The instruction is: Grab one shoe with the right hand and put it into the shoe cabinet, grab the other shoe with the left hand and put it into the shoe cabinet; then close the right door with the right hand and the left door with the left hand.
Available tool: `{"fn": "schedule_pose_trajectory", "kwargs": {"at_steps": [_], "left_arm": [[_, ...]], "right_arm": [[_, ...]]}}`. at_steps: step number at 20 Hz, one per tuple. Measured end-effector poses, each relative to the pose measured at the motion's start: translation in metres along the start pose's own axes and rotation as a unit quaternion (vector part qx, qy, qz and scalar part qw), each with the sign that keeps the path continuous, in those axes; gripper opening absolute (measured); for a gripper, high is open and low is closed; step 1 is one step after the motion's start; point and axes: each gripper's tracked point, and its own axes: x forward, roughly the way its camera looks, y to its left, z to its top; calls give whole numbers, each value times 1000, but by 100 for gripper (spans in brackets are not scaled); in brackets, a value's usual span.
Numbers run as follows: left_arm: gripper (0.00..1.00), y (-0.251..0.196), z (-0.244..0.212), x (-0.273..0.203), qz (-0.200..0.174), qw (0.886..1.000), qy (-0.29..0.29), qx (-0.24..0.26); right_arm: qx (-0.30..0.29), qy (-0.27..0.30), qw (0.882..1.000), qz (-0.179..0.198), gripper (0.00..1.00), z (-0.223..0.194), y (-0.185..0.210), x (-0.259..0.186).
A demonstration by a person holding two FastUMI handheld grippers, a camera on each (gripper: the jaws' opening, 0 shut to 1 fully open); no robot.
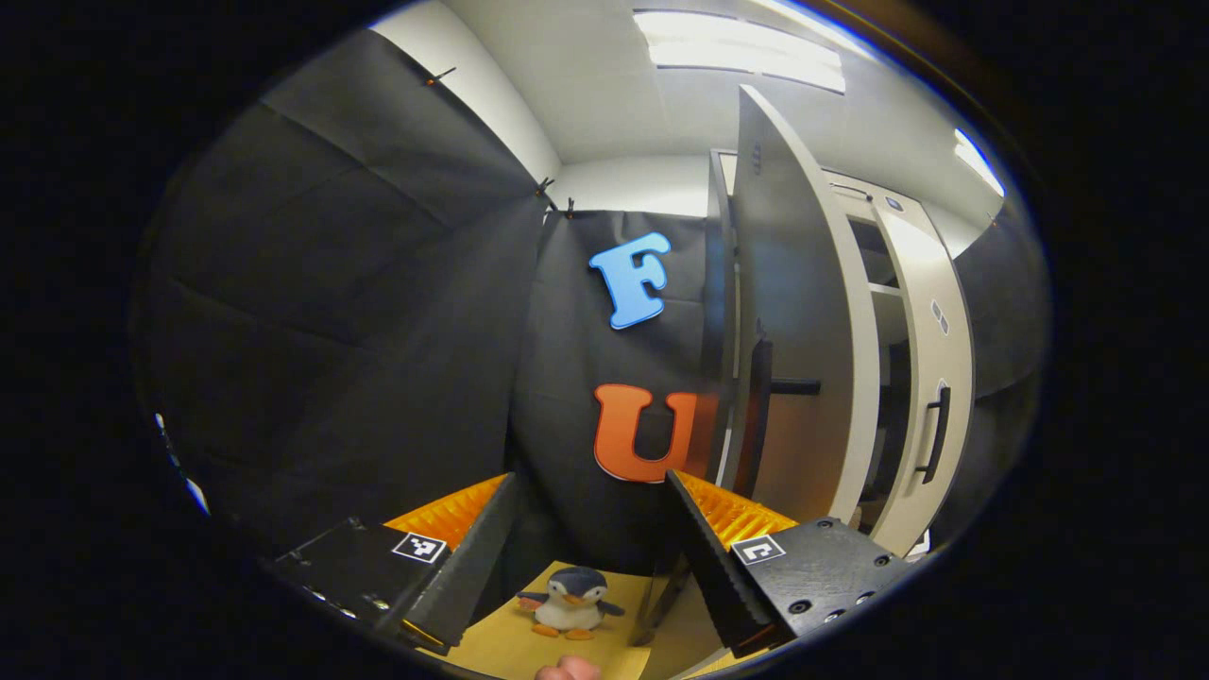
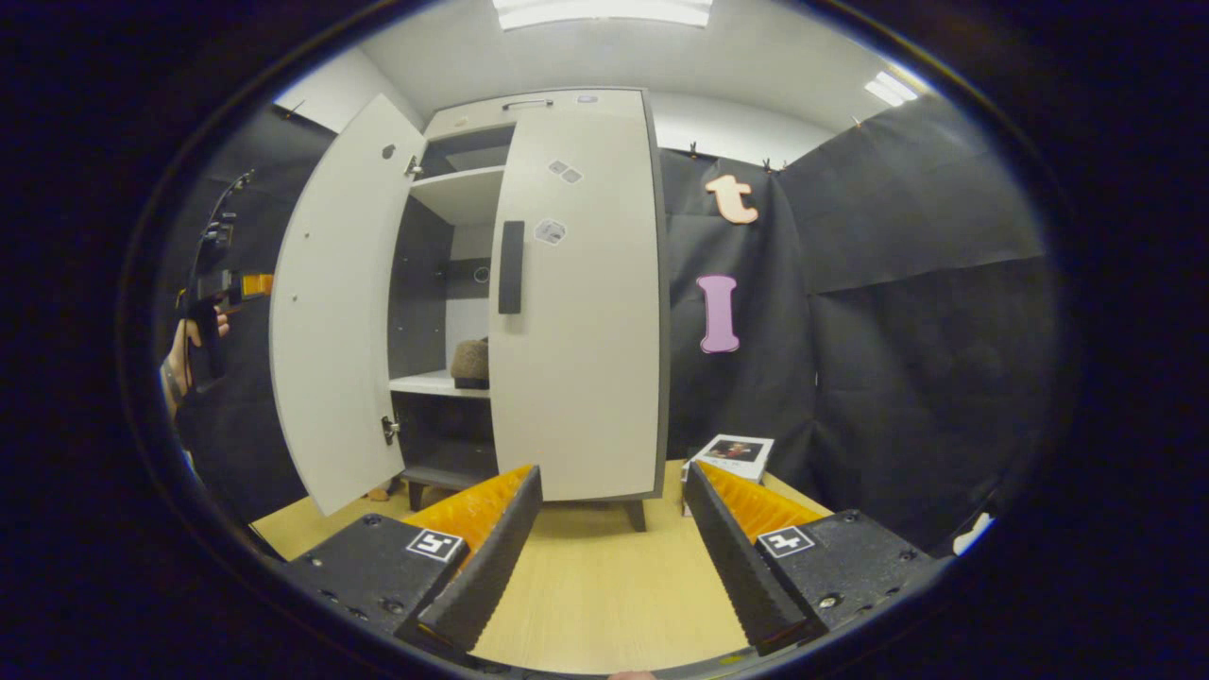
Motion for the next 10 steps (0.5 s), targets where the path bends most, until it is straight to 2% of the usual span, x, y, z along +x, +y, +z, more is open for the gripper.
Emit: {"fn": "schedule_pose_trajectory", "kwargs": {"at_steps": [4, 10], "left_arm": [[94, -1, 2, 0, 0, 1000, 2, 18], [93, -41, -2, -7, -49, 999, 12, 4]], "right_arm": [[0, -12, 1000, 7, 99, 8, 9, 6], [-1, -12, 1000, 19, 98, 5, 18, 9]]}}
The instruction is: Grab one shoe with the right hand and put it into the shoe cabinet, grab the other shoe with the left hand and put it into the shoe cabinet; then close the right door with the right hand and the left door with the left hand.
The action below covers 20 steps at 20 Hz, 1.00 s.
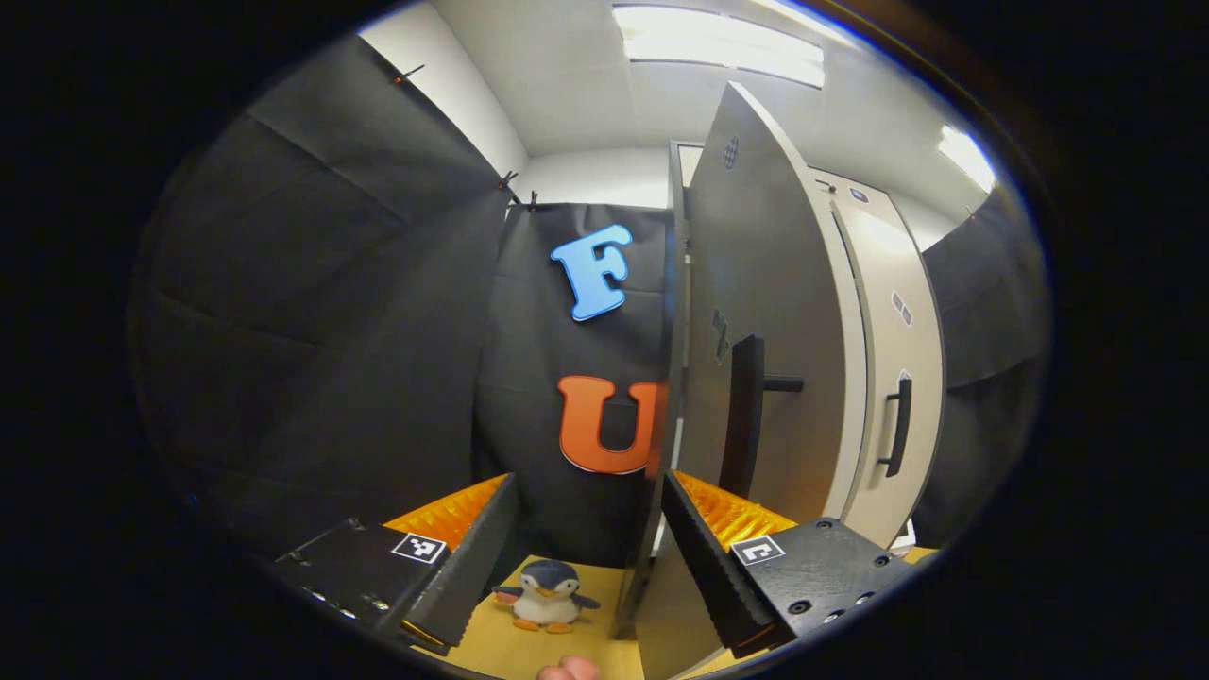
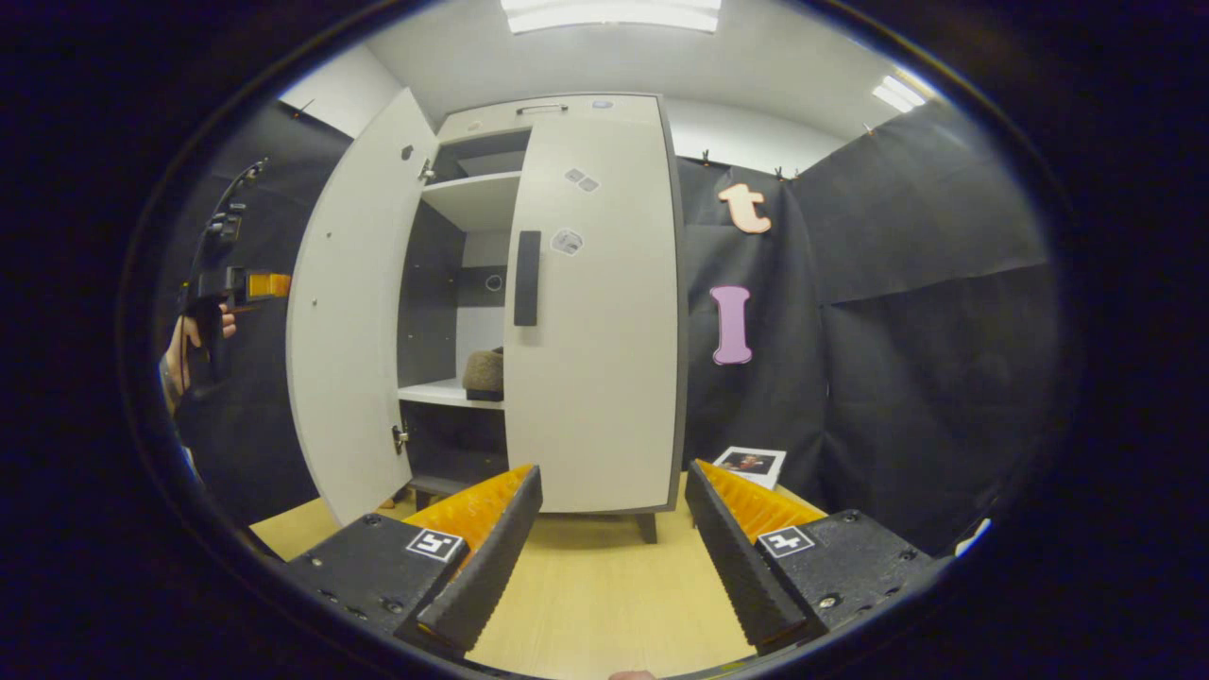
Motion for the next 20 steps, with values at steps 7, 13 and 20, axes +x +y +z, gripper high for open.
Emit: {"fn": "schedule_pose_trajectory", "kwargs": {"at_steps": [7, 13, 20], "left_arm": [[93, -64, -6, 5, -57, 998, 2, -20], [94, -138, -19, 30, -114, 993, 13, -41], [95, -143, -18, 20, -101, 994, 2, -39]], "right_arm": [[11, -7, 1000, -24, 98, 6, -20, -2], [20, -6, 999, -43, 98, 2, -36, -4], [33, 2, 997, -66, 99, -4, -62, -8]]}}
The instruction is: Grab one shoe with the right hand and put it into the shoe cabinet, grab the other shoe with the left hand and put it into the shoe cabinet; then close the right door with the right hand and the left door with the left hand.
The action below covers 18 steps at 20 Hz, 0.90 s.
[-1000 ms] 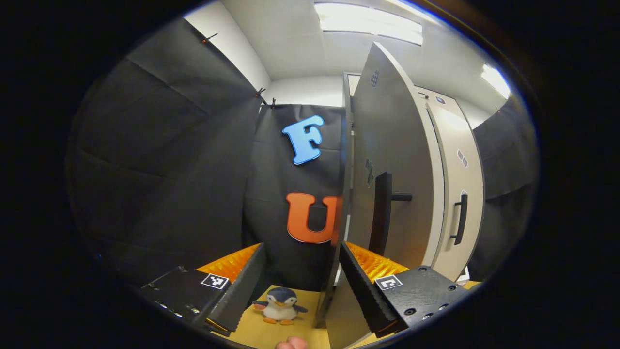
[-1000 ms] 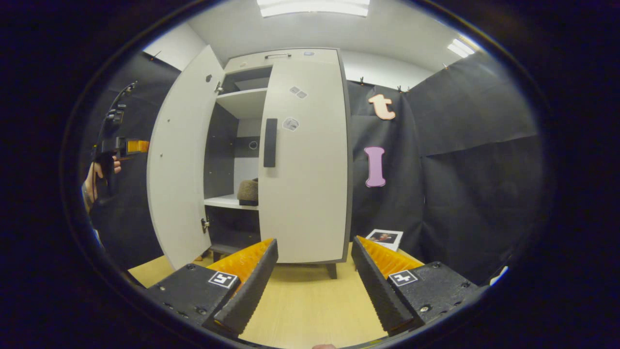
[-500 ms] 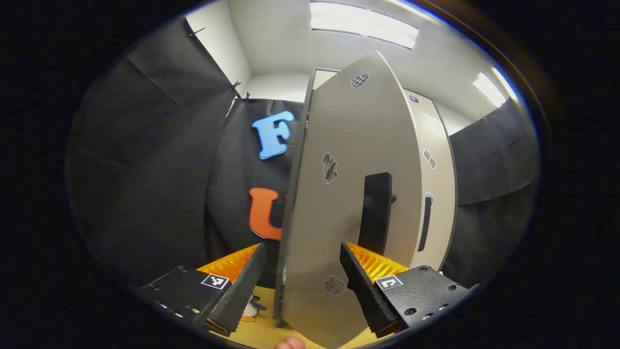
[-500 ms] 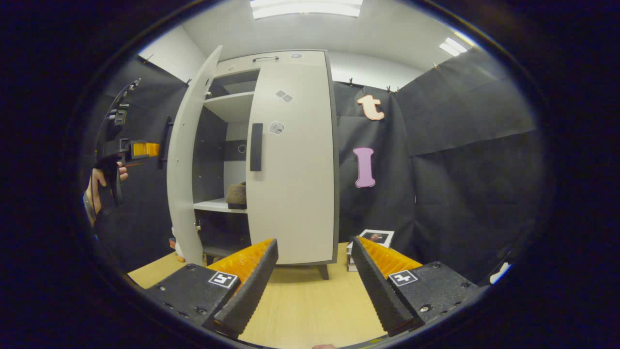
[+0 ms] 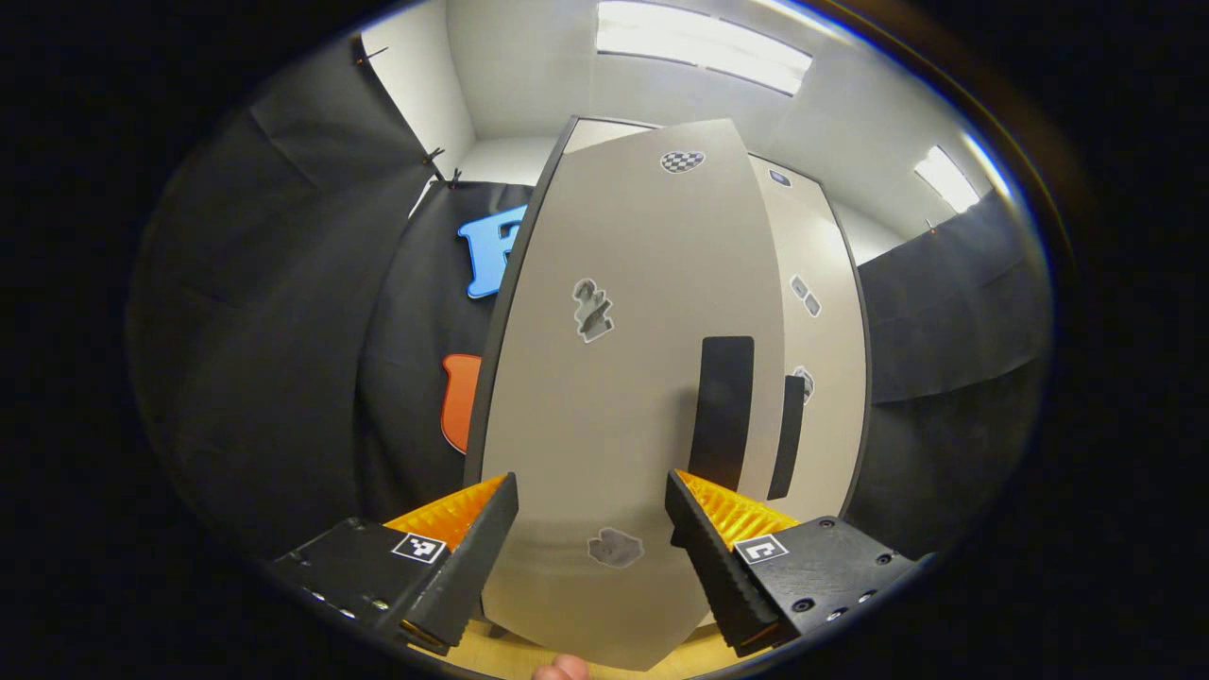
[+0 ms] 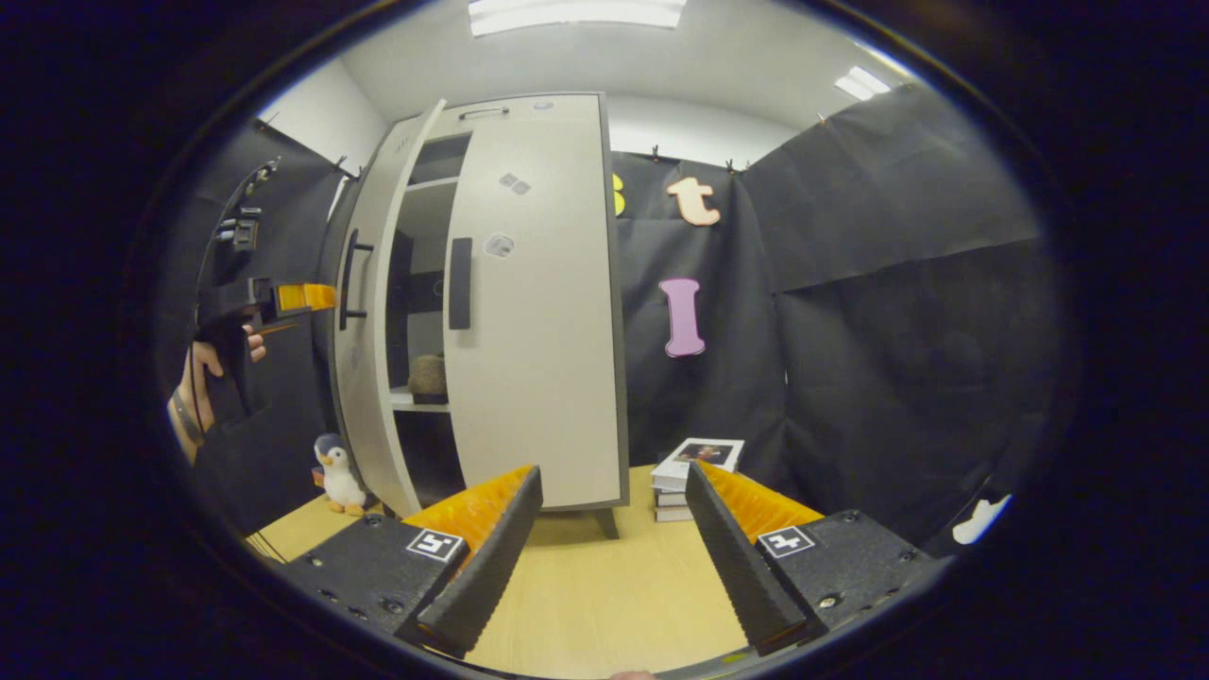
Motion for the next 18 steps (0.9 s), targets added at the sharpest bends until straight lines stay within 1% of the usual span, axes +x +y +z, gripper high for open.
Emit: {"fn": "schedule_pose_trajectory", "kwargs": {"at_steps": [4, 5, 6, 7, 8, 9, 12, 16, 18], "left_arm": [[95, -6, 10, -25, -6, 1000, -9, 3], [95, -6, 12, -32, -6, 1000, -13, 6], [95, -10, 13, -38, -10, 1000, -15, 7], [95, -13, 13, -45, -14, 1000, -14, 6], [95, -17, 12, -52, -13, 1000, -11, 6], [95, -20, 9, -61, -13, 1000, -8, 6], [95, -26, -1, -85, -13, 1000, 1, 6], [95, -43, -27, -113, -25, 1000, 15, 3], [95, -48, -43, -126, -20, 1000, 18, 7]], "right_arm": [[6, 2, 1000, -2, 99, 1, -5, 1], [5, 1, 1000, -1, 94, 1, -4, 1], [4, 2, 1000, 4, 98, 2, -2, 1], [4, 1, 1000, 9, 98, 3, 1, 1], [3, 1, 1000, 14, 94, 3, 3, 1], [2, 1, 1000, 18, 98, 3, 6, 0], [-4, 2, 1000, 28, 98, -1, 14, -2], [-16, 19, 999, 42, 98, -16, 27, -3], [-15, 25, 998, 47, 98, -21, 32, -4]]}}
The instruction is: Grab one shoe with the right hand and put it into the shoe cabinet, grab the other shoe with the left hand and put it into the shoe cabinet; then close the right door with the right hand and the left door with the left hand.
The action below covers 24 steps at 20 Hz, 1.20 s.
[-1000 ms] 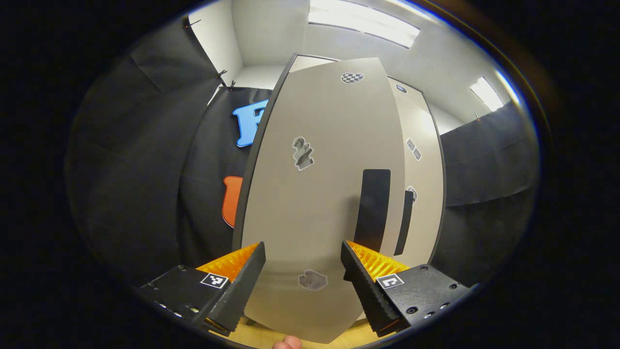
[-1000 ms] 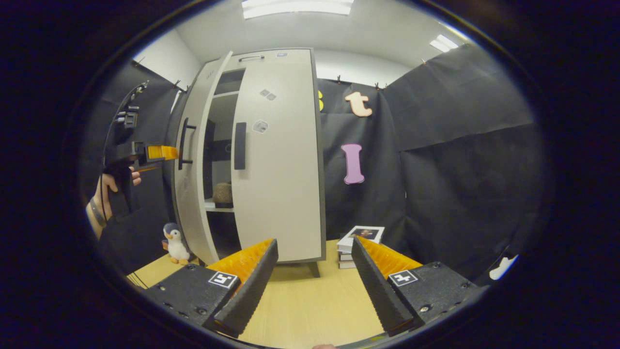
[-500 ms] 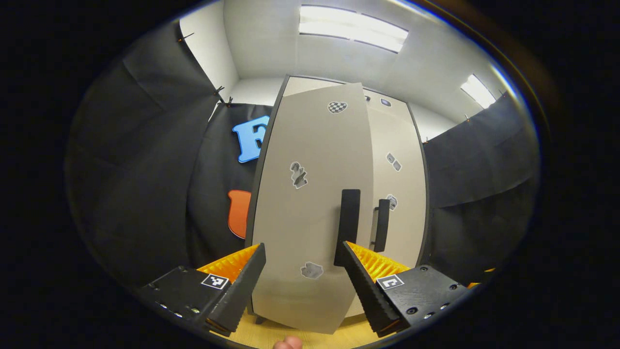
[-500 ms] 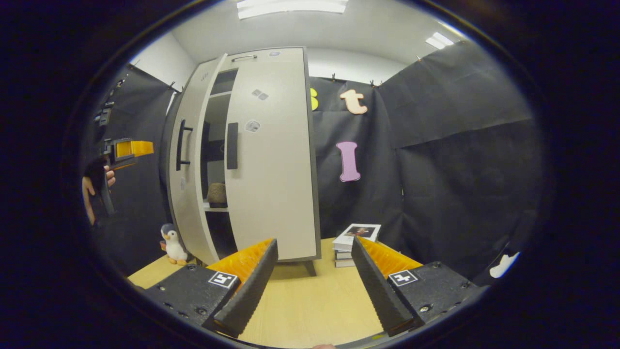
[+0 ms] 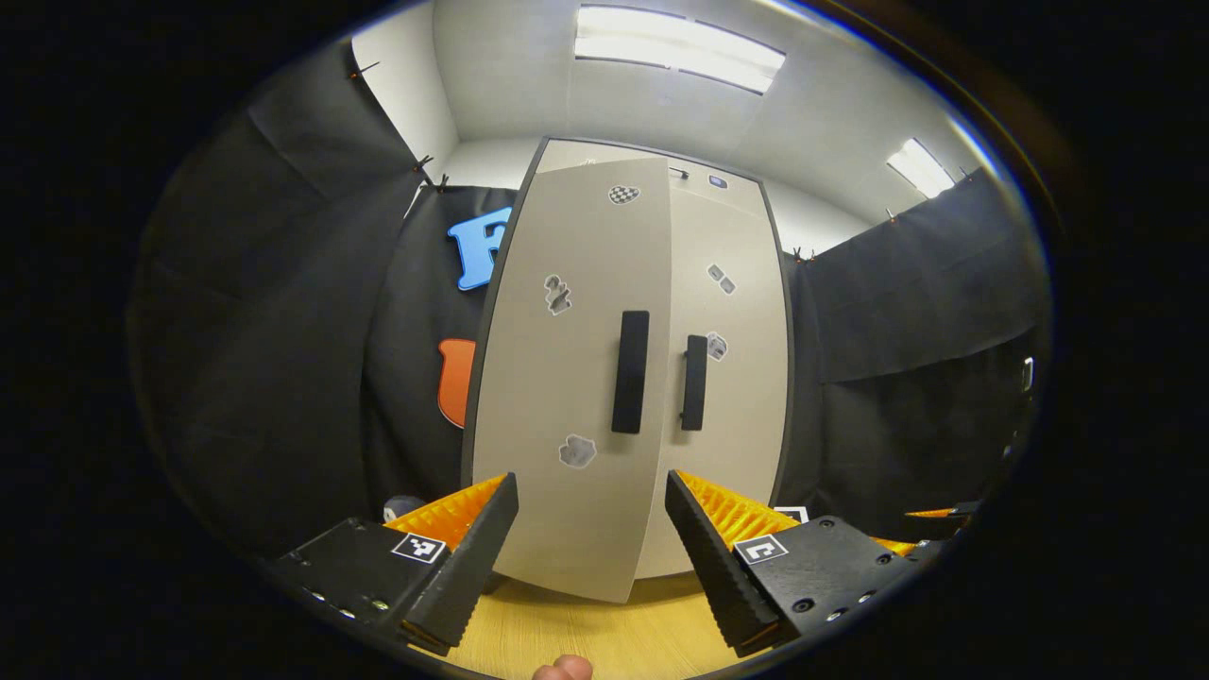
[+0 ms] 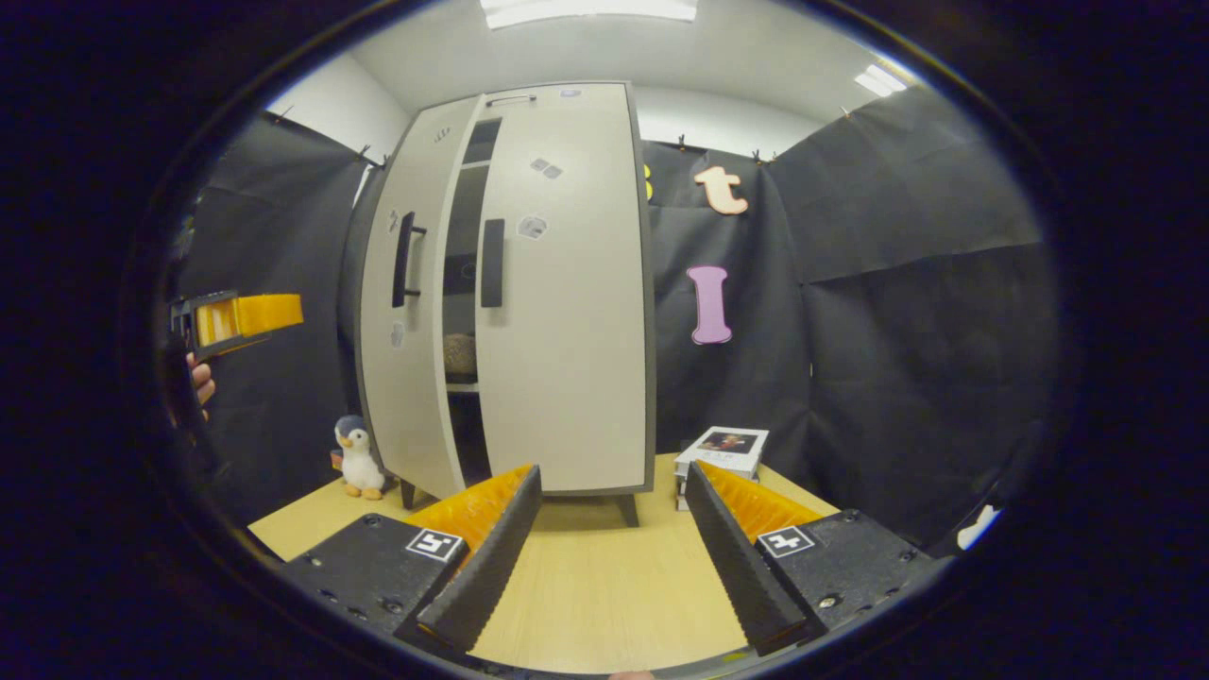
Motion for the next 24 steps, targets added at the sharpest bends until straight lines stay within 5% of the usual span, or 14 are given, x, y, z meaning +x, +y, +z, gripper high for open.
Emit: {"fn": "schedule_pose_trajectory", "kwargs": {"at_steps": [12, 24], "left_arm": [[95, -3, -78, -47, 39, 998, 59, -3], [95, -8, -73, -62, 34, 998, 58, 0]], "right_arm": [[6, 22, 999, 24, 98, -21, 23, 0], [-6, 8, 999, 38, 98, -10, 30, -7]]}}
